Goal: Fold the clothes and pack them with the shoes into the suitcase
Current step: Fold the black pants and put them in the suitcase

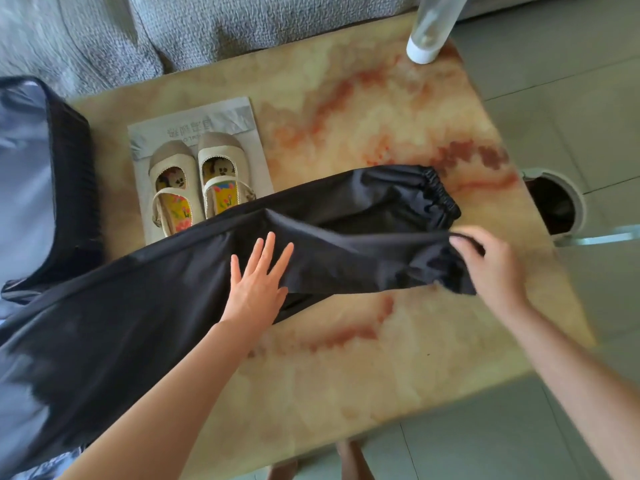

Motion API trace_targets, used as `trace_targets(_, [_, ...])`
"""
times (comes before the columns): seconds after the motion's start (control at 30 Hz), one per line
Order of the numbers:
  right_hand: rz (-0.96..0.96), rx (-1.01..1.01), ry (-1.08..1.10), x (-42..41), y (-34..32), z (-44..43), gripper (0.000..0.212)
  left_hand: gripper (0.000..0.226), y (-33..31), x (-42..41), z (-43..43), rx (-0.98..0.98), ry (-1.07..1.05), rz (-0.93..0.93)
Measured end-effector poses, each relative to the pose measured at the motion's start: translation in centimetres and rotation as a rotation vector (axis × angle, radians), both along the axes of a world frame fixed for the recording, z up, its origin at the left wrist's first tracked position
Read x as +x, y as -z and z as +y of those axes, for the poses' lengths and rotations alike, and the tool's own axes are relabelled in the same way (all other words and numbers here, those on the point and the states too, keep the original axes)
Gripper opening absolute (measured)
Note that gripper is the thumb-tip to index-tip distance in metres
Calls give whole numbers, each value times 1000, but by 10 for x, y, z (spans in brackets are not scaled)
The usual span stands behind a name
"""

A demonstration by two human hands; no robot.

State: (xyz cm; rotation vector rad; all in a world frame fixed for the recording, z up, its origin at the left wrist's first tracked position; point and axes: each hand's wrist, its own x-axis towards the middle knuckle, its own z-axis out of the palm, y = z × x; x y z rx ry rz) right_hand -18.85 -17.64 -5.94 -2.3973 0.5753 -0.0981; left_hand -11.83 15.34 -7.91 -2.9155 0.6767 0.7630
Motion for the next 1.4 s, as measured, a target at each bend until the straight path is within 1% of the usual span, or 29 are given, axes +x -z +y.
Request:
trace_targets(0.07, [16,89,12,46,-3,-31,15,73,2,5,-5,4,-24,6])
trace_targets(0.1, [22,127,26,70,-3,-45,19,73,3,7,-6,5,-35,14])
trace_targets(0.13, [22,171,58,93,-1,-57,27,74,4,9,-8,12,-41,24])
trace_targets(0.2, [41,240,177,126,8,-72,52,74,6,10,-9,35,-43,37])
trace_targets(0.23, [91,269,234,135,14,-76,61,75,7,10,-8,46,-43,37])
trace_targets(0.27, [151,294,260,139,22,-78,64,75,9,9,-7,63,-41,37])
trace_targets(0.3, [215,308,259,137,29,-76,64,74,10,8,-5,89,-36,37])
trace_targets(0.37, [290,276,252,124,47,-72,62,73,13,4,0,138,-43,37])
trace_targets(0.5, [320,238,296,94,69,-67,64,75,21,1,3,196,-40,38])
trace_targets(0.57, [263,264,315,93,74,-68,61,75,23,4,4,210,-59,10])
trace_targets(0.67, [115,251,299,96,65,-67,34,75,23,14,6,171,-103,-24])
trace_targets(0.7, [54,224,282,99,59,-65,29,75,23,16,7,155,-115,-27])
trace_targets(0.77, [-35,153,228,104,49,-62,23,76,23,17,5,151,-130,-50])
trace_targets(0.83, [-43,148,195,106,49,-60,22,74,23,13,3,175,-122,-85])
trace_targets(0.93, [-3,174,221,107,57,-59,24,72,19,14,-4,148,-102,-190])
trace_targets(1.0, [30,213,238,109,60,-58,25,68,15,27,-7,118,-109,-225])
trace_targets(1.07, [116,239,234,110,67,-60,28,65,14,41,-7,159,-109,-199])
trace_targets(1.17, [225,261,259,112,71,-63,37,66,17,47,-6,240,-112,-129])
trace_targets(1.27, [302,310,293,113,69,-66,59,67,18,45,-10,240,-142,-110])
trace_targets(1.3, [350,327,289,113,67,-66,61,67,17,44,-12,220,-151,-113])
trace_targets(1.33, [398,348,272,114,65,-66,58,67,17,42,-15,195,-150,-121])
trace_targets(1.4, [436,431,265,110,61,-65,44,66,16,33,-23,134,-103,-132])
